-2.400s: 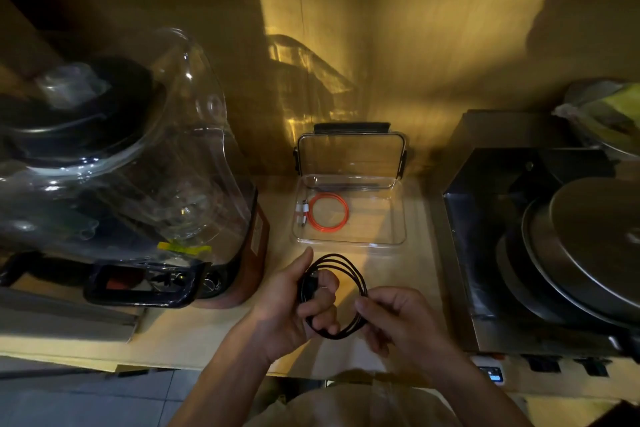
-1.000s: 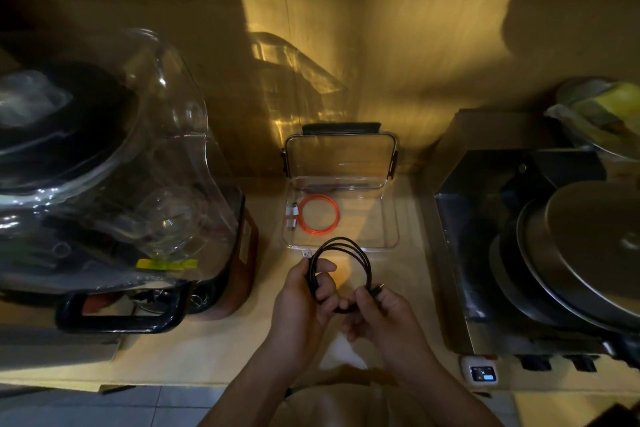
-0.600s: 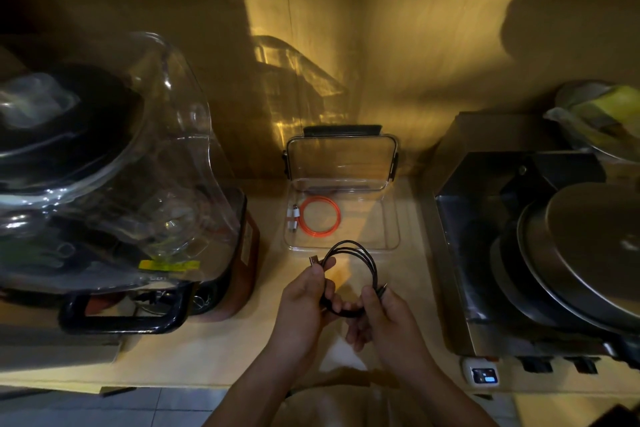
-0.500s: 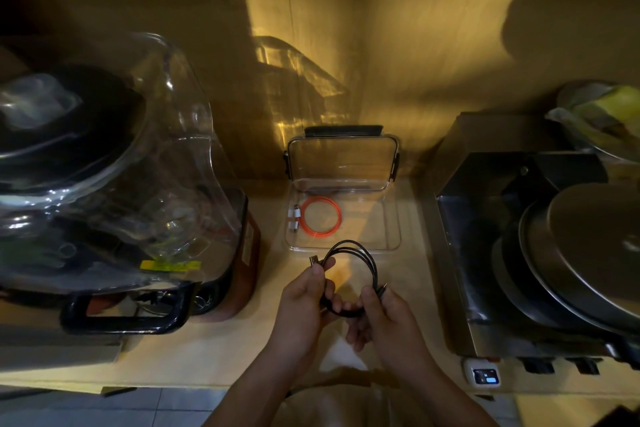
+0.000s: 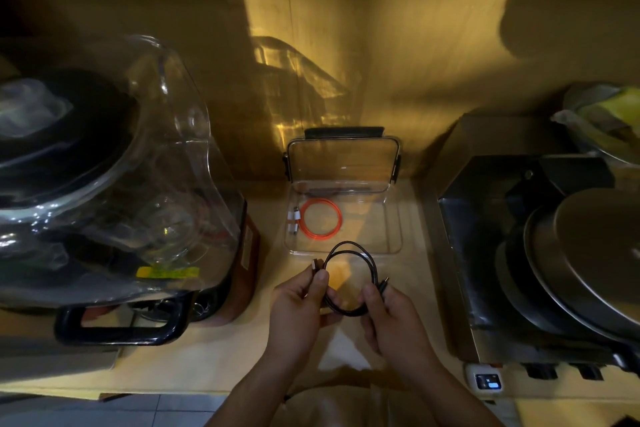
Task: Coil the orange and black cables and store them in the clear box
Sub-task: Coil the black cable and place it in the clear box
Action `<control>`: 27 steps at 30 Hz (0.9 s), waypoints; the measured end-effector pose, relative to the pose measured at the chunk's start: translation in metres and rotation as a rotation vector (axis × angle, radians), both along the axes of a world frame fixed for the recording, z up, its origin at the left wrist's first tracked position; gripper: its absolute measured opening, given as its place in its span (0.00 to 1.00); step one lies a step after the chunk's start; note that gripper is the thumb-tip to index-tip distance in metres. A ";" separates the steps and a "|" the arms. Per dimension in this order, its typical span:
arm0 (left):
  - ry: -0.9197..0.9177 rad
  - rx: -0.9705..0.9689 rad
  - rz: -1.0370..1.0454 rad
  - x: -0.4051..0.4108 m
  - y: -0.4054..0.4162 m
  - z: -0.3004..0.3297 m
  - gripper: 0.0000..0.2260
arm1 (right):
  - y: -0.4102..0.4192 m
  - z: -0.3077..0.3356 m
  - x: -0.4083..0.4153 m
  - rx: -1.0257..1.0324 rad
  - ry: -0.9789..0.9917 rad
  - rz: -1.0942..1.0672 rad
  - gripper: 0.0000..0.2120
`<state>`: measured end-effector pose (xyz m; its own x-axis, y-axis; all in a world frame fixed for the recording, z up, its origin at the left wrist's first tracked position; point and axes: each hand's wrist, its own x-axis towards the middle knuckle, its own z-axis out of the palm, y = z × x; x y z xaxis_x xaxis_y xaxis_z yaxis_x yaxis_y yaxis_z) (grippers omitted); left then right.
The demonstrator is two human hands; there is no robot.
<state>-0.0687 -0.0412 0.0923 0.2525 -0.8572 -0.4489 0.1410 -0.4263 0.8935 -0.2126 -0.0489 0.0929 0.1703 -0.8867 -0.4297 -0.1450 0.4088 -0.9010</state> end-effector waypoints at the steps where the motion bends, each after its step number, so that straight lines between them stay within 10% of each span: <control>1: -0.011 -0.001 -0.012 0.000 -0.002 0.000 0.13 | -0.003 0.000 -0.002 0.004 -0.007 -0.010 0.16; 27: 0.094 0.041 -0.100 -0.010 -0.071 -0.022 0.09 | -0.070 -0.025 -0.015 0.106 -0.079 -0.184 0.12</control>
